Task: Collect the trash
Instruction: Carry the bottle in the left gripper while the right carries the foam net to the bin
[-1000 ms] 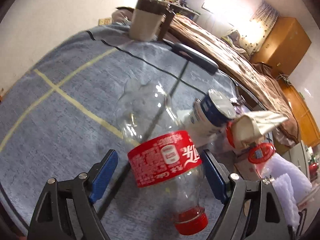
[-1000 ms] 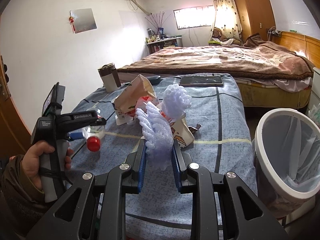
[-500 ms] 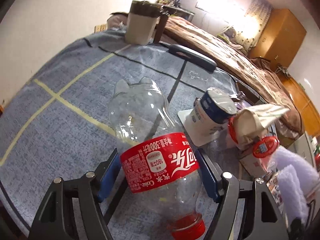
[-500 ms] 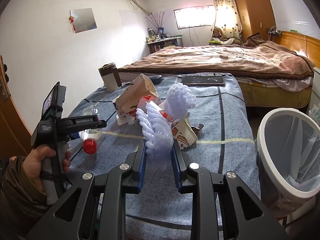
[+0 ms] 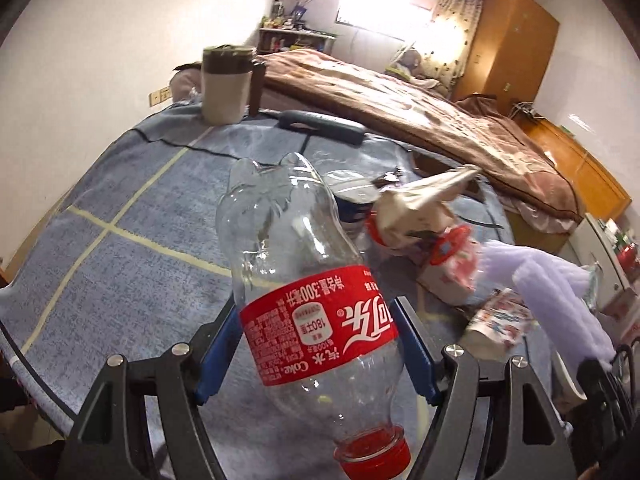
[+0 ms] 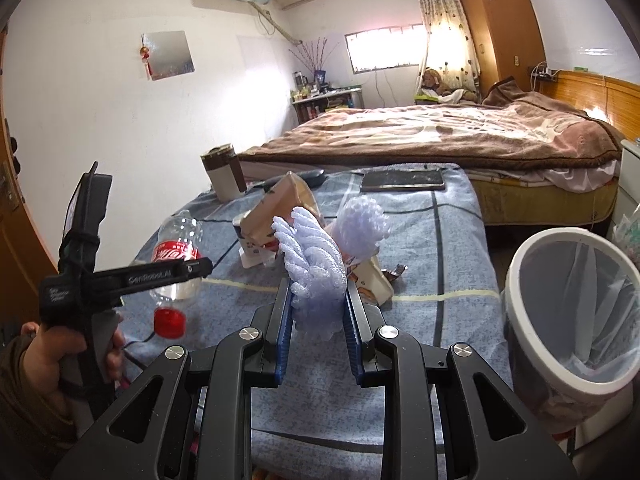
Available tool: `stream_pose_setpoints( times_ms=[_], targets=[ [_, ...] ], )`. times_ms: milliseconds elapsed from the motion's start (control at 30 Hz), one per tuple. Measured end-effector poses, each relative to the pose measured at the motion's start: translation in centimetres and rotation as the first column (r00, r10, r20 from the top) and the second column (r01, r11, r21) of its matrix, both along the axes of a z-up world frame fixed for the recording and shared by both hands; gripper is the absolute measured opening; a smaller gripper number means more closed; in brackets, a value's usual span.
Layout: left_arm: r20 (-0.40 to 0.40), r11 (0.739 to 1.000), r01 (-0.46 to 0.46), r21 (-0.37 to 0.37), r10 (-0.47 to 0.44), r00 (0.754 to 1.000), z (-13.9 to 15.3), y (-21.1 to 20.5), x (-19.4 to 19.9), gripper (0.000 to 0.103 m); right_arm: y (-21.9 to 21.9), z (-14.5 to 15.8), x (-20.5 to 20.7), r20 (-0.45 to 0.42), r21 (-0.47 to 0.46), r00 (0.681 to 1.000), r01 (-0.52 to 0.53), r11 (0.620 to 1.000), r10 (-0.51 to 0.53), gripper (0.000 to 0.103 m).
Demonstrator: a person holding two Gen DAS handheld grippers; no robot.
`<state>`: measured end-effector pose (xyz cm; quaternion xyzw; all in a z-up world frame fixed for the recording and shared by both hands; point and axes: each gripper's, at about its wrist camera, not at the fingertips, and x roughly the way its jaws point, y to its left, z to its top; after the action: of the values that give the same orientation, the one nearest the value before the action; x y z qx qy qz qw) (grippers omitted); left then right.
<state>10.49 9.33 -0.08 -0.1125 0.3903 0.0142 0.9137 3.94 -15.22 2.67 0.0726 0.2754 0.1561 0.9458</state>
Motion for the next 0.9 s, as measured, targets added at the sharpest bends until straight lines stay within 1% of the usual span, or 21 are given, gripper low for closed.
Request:
stream_pose_setpoints(
  times_ms=[67, 167, 267, 333, 500, 700, 900],
  targets=[
    [0.020, 0.999, 0.010, 0.035, -0.011, 1.000, 0.5, -0.7, -0.5, 0.075, -0.3, 0.4, -0.4, 0.015, -0.002, 1.000, 0.010, 1.000, -0.010, 0.026],
    [0.039, 0.999, 0.045, 0.029, -0.046, 0.998, 1.4, -1.7, -1.1, 0.075, -1.0, 1.1, -0.7, 0.034, -0.002, 0.999, 0.033, 0.999, -0.032, 0.026],
    [0.065, 0.996, 0.068, 0.055, -0.071, 0.995, 2.4, -2.8, -1.7, 0.075, -1.8, 1.6, -1.0, 0.052, -0.003, 0.997, 0.062, 0.998, -0.062, 0.026],
    [0.087, 0.995, 0.086, 0.059, -0.091, 0.992, 3.1, -3.5, -2.0, 0.075, -2.4, 1.9, -1.2, 0.062, -0.004, 0.995, 0.085, 0.996, -0.084, 0.026],
    [0.108, 0.987, 0.148, 0.063, -0.154, 0.982, 4.2, -5.8, -2.3, 0.075, -4.3, 2.3, -1.6, 0.077, -0.007, 0.987, 0.143, 0.990, -0.143, 0.026],
    [0.135, 0.973, 0.220, 0.075, -0.228, 0.964, 5.1, -8.9, -2.5, 0.075, -6.5, 2.9, -2.1, 0.096, -0.010, 0.971, 0.220, 0.975, -0.218, 0.026],
    [0.166, 0.945, 0.313, 0.089, -0.324, 0.931, 6.1, -12.7, -2.5, 0.075, -8.7, 3.0, -2.9, 0.107, -0.012, 0.946, 0.308, 0.951, -0.305, 0.026]
  ],
)
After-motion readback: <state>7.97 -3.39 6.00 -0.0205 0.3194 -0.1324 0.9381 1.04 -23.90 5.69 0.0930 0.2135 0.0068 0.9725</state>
